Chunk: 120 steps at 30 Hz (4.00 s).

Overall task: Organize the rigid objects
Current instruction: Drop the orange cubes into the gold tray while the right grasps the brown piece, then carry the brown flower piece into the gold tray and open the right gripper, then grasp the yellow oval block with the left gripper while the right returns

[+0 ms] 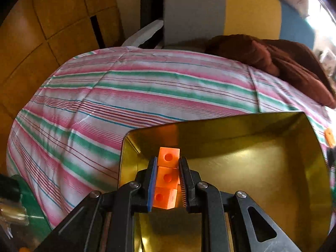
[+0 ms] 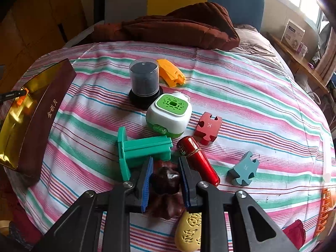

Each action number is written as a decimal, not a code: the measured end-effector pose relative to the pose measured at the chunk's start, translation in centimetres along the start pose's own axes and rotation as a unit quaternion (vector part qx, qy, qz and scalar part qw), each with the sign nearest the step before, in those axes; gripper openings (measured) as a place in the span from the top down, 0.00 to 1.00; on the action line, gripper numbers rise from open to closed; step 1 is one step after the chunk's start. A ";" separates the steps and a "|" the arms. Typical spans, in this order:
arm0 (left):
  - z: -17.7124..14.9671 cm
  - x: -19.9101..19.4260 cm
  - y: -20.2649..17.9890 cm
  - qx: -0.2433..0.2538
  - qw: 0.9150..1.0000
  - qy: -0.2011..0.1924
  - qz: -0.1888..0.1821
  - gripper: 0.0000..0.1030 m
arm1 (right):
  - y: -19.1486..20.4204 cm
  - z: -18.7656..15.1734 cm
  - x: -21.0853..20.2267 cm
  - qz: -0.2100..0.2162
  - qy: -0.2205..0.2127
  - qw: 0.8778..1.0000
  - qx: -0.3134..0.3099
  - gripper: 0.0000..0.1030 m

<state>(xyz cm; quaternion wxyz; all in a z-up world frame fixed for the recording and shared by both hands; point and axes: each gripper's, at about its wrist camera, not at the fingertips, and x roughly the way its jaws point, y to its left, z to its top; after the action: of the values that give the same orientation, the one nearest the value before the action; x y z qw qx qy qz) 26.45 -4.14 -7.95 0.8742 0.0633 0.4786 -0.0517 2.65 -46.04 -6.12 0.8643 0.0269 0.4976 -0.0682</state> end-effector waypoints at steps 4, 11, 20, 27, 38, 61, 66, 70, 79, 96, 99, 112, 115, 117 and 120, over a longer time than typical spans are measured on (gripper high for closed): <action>0.2 0.0 0.3 -0.006 1.000 -0.007 0.006 0.56 | 0.0 0.0 0.1 -0.002 -0.001 1.000 -0.003 0.77; -2.3 -4.8 0.5 -0.012 0.999 -0.046 0.000 0.51 | 0.0 0.0 0.1 -0.006 -0.003 1.000 -0.005 0.77; -10.9 -13.7 -2.4 0.004 0.994 -0.109 -0.016 0.44 | 0.1 0.1 0.0 -0.012 -0.009 1.000 -0.001 0.77; -15.0 -16.3 -4.1 0.016 0.992 -0.124 -0.028 0.44 | -1.0 0.3 -0.9 -0.021 -0.025 0.999 0.036 0.77; -16.7 -16.4 -3.8 0.012 0.992 -0.121 -0.031 0.44 | 1.4 1.9 -6.3 0.009 -0.086 0.995 0.045 0.77; -19.0 -15.5 0.5 -0.037 0.994 -0.098 -0.020 0.44 | 25.8 4.1 -3.5 0.210 -0.028 0.969 -0.124 0.77; -19.3 -15.7 2.0 -0.059 0.993 -0.099 -0.016 0.44 | 30.0 4.9 -2.3 0.226 -0.010 0.964 -0.141 0.77; -19.6 -15.8 3.7 -0.081 0.992 -0.100 -0.008 0.44 | 33.3 6.4 -0.9 0.230 0.002 0.963 -0.140 0.77; -19.9 -15.0 6.3 -0.114 0.989 -0.090 -0.003 0.44 | 40.2 9.7 3.4 0.197 0.030 0.970 -0.137 0.77; -20.0 -15.3 6.1 -0.118 0.988 -0.097 -0.009 0.44 | 38.2 10.5 2.3 0.226 0.010 0.972 -0.063 0.54; -20.0 -15.8 5.7 -0.110 0.989 -0.103 -0.006 0.44 | 36.2 9.4 1.1 0.222 -0.004 0.973 -0.064 0.54; -19.9 -17.4 3.4 -0.072 0.991 -0.115 -0.010 0.44 | 25.2 3.9 -4.2 0.164 -0.068 0.982 -0.063 0.54; -19.7 -17.7 2.9 -0.065 0.991 -0.118 -0.012 0.44 | 22.3 3.0 -4.6 0.143 -0.072 0.986 -0.045 0.54; -19.7 -17.9 2.5 -0.058 0.991 -0.120 -0.012 0.44 | 20.0 2.5 -4.9 0.129 -0.075 0.988 -0.029 0.54; -19.4 -18.1 1.8 -0.047 0.992 -0.120 -0.014 0.44 | 16.4 1.8 -5.5 0.101 -0.081 0.992 -0.006 0.54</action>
<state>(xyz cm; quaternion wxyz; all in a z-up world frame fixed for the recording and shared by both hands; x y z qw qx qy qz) 0.93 1.23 -2.97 0.9264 0.0091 0.3733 -0.0487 3.80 -29.56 -0.80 0.9043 0.0663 0.4213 0.0203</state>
